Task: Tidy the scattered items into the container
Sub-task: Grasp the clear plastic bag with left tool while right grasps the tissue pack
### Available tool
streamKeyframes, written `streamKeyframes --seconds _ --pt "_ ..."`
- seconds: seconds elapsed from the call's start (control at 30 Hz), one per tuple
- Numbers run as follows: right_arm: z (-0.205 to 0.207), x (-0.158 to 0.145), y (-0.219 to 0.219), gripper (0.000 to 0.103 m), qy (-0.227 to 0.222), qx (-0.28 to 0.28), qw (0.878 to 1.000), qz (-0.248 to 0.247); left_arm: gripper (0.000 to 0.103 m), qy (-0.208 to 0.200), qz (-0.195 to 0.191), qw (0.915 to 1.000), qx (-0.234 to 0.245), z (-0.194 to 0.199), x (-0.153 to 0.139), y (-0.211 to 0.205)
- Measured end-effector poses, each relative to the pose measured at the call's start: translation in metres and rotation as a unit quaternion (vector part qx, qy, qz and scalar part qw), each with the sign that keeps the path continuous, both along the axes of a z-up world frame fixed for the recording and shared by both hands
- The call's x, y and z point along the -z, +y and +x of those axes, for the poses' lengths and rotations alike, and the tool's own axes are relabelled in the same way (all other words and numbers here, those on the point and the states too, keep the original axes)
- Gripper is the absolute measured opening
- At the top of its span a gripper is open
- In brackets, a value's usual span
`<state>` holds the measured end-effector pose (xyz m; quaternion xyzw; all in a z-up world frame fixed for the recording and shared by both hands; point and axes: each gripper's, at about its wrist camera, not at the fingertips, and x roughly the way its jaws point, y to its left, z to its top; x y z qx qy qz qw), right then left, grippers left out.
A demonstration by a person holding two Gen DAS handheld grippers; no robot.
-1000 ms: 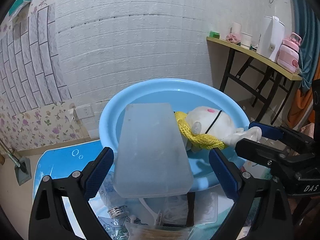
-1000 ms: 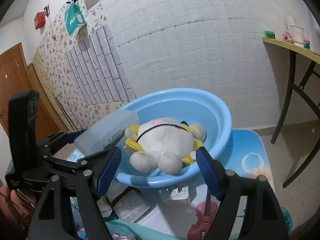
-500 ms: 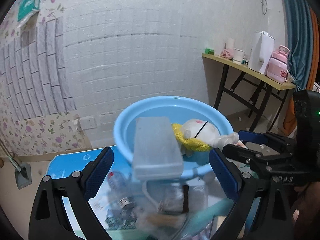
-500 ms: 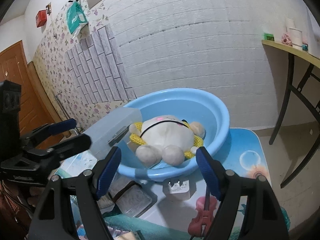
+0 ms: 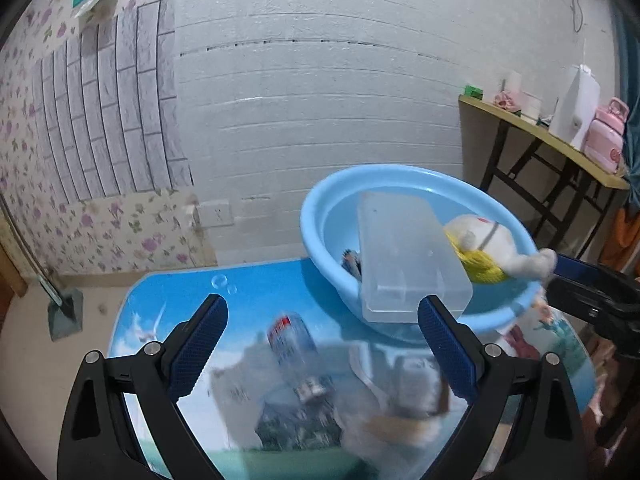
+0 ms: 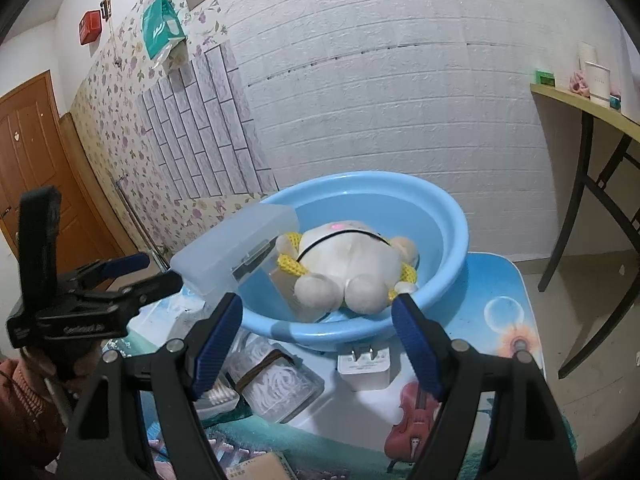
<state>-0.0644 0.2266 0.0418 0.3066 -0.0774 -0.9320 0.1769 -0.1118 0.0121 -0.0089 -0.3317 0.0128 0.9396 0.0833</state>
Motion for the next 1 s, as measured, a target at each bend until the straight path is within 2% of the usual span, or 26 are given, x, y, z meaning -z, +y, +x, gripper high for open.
streamKeyframes --seconds 0.17,0.3,0.47,0.7,0.83,1.0 --pt "-0.004 -0.001 0.007 0.078 -0.003 0.015 1.0 0.0 0.096 -0.004 -0.002 1.0 0.006 -0.026 0.004 0.011" --pt "-0.005 0.001 0.011 0.078 -0.008 0.023 1.0 0.003 0.096 0.0 0.0 0.9999 0.011 -0.027 0.0 0.019" --pt "0.0 -0.002 0.011 0.078 -0.007 0.029 1.0 0.005 0.096 0.009 0.002 0.9999 0.014 -0.005 -0.006 0.014" --pt "0.019 0.005 0.006 0.078 -0.019 0.028 0.999 0.01 0.096 -0.005 0.02 0.9997 0.009 0.035 0.001 -0.008" --pt "0.034 0.016 0.001 0.078 -0.027 0.028 0.999 0.023 0.096 -0.016 0.006 0.9998 0.01 0.056 0.012 -0.016" --pt "0.048 0.039 -0.004 0.078 -0.064 0.019 0.997 0.028 0.096 -0.03 0.025 0.999 0.022 0.074 0.024 -0.023"
